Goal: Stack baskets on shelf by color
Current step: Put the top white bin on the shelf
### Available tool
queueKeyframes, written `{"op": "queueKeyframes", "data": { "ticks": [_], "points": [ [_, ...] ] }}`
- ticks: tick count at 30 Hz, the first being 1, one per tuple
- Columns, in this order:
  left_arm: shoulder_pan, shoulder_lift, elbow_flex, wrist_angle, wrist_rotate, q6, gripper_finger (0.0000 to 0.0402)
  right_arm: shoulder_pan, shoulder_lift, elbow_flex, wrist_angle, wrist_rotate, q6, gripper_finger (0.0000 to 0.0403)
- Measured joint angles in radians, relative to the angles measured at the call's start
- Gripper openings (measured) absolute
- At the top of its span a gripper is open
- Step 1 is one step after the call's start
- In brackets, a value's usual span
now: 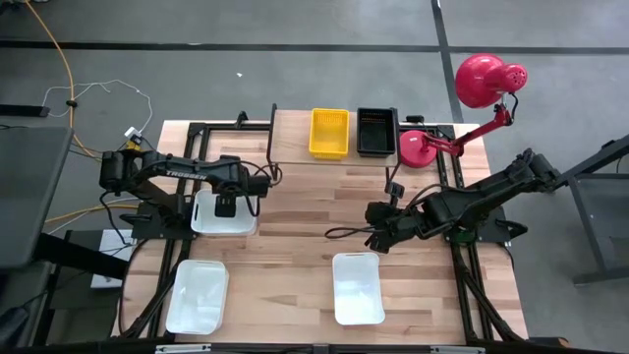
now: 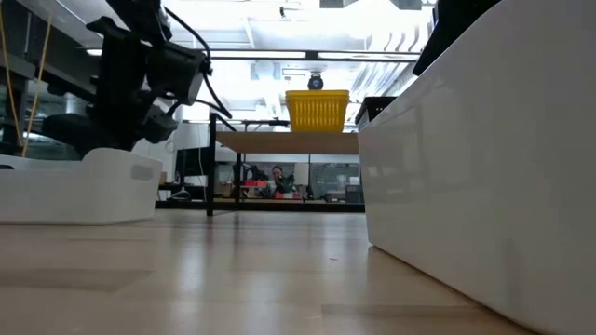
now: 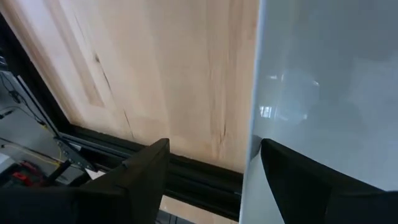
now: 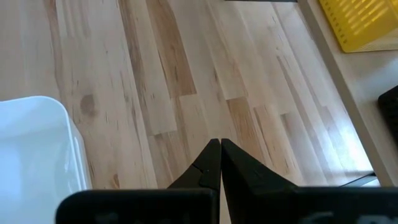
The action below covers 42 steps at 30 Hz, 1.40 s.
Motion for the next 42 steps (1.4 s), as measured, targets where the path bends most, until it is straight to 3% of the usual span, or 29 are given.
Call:
{"op": "queueKeyframes", "data": {
  "ticks": [5,13,23,30,36,39,42],
  "points": [
    [0.0,0.0,0.0,0.007,-0.002,0.007,0.0193,0.0,0.0,0.0,0.003,0.0,0.0,0.0],
    [0.0,0.0,0.003,0.001,0.0,0.006,0.0016,0.0,0.0,0.0,0.003,-0.004,0.0,0.0],
    [-0.057,-0.057,0.151,-0.096,0.044,-0.063,0.0001,0.0,0.0,0.0,0.01,0.0,-0.002,0.0],
    [-0.13,-0.129,0.336,-0.246,0.039,-0.146,0.0,0.0,0.0,0.0,0.011,-0.003,0.0,0.0],
    [-0.195,-0.192,0.488,-0.259,0.037,-0.192,0.0,0.0,0.0,0.0,0.011,-0.004,0.0,0.0],
    [-0.226,-0.212,0.57,-0.251,0.011,-0.228,0.0,0.0,0.0,0.0,0.012,-0.005,0.0,0.0],
    [-0.248,-0.231,0.639,-0.185,-0.084,-0.3,0.0,0.0,0.0,0.0,0.013,-0.006,0.0,0.0]
  ]
}}
